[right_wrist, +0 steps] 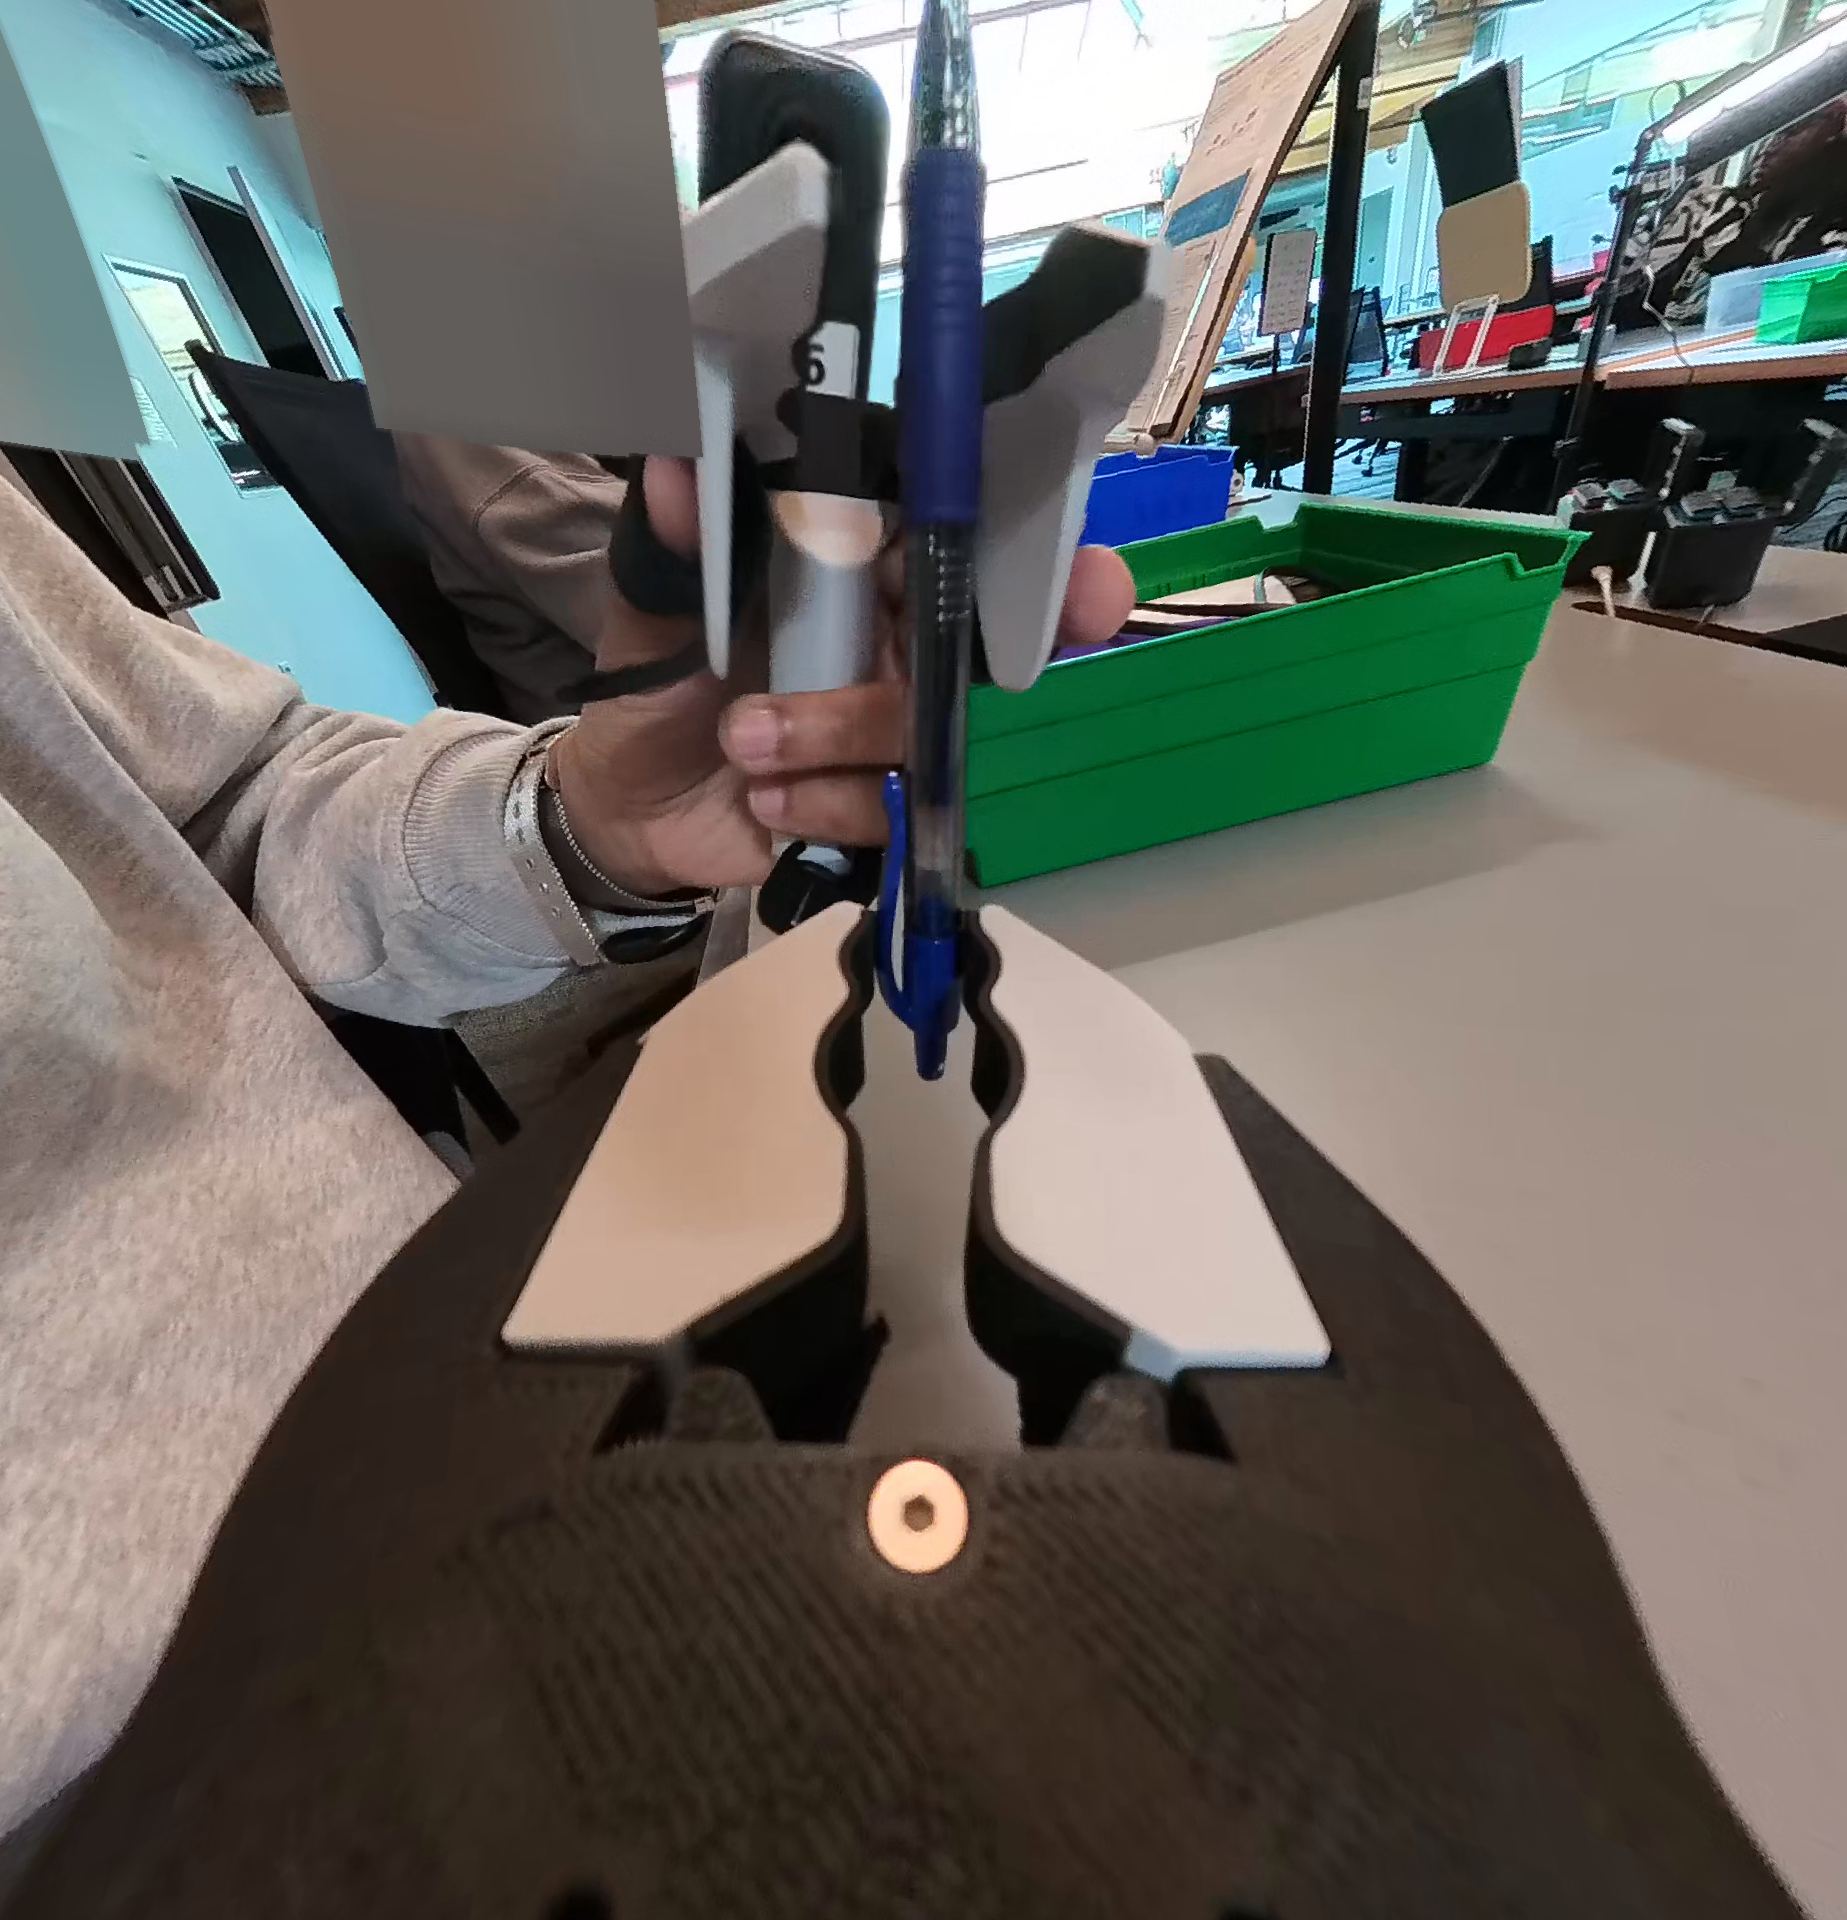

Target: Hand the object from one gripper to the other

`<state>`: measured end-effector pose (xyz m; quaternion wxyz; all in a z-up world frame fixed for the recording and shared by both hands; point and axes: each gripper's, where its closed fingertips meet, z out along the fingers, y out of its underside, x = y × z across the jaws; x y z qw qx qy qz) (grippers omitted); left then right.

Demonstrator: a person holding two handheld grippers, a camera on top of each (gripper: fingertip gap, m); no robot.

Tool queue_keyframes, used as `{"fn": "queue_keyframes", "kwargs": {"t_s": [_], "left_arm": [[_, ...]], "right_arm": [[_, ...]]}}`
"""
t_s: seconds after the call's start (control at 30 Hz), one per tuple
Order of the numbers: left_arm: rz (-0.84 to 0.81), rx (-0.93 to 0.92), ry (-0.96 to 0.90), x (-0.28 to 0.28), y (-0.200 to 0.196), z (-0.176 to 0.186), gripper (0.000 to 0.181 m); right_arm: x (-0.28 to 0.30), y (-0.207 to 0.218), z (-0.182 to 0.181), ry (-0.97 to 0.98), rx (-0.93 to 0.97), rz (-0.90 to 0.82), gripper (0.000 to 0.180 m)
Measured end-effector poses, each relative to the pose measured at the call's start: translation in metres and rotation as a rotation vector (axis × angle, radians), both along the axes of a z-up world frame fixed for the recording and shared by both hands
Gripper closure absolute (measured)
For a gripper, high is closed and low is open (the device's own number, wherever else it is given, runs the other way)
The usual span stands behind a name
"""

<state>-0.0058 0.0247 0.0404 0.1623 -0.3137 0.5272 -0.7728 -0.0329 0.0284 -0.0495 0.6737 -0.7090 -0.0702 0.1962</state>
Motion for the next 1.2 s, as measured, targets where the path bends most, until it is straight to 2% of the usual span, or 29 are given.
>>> {"fn": "queue_keyframes", "kwargs": {"t_s": [0.13,0.3,0.47,0.6,0.8,0.97,1.2], "left_arm": [[-0.013,0.009,0.002,-0.002,-0.001,0.000,0.169],[0.000,0.031,-0.007,-0.002,0.000,-0.001,0.169],[0.012,0.057,-0.004,-0.001,0.002,-0.004,0.169],[0.005,0.108,0.005,0.000,-0.004,-0.013,0.169],[-0.015,0.180,0.033,0.003,-0.015,-0.033,0.169],[-0.030,0.167,0.055,0.004,-0.019,-0.041,0.169],[-0.051,0.175,0.077,0.005,-0.028,-0.052,0.169]], "right_arm": [[0.001,0.000,0.000,0.003,0.000,0.000,0.163],[0.003,0.000,0.001,0.036,0.004,-0.002,0.161],[0.018,-0.002,0.011,0.086,0.068,-0.072,0.129],[0.030,-0.007,0.019,0.131,0.109,-0.111,0.127],[0.034,-0.012,0.025,0.175,0.139,-0.106,0.132],[0.025,-0.012,0.023,0.142,0.126,-0.066,0.149],[0.018,-0.011,0.021,0.105,0.116,-0.040,0.162]]}}
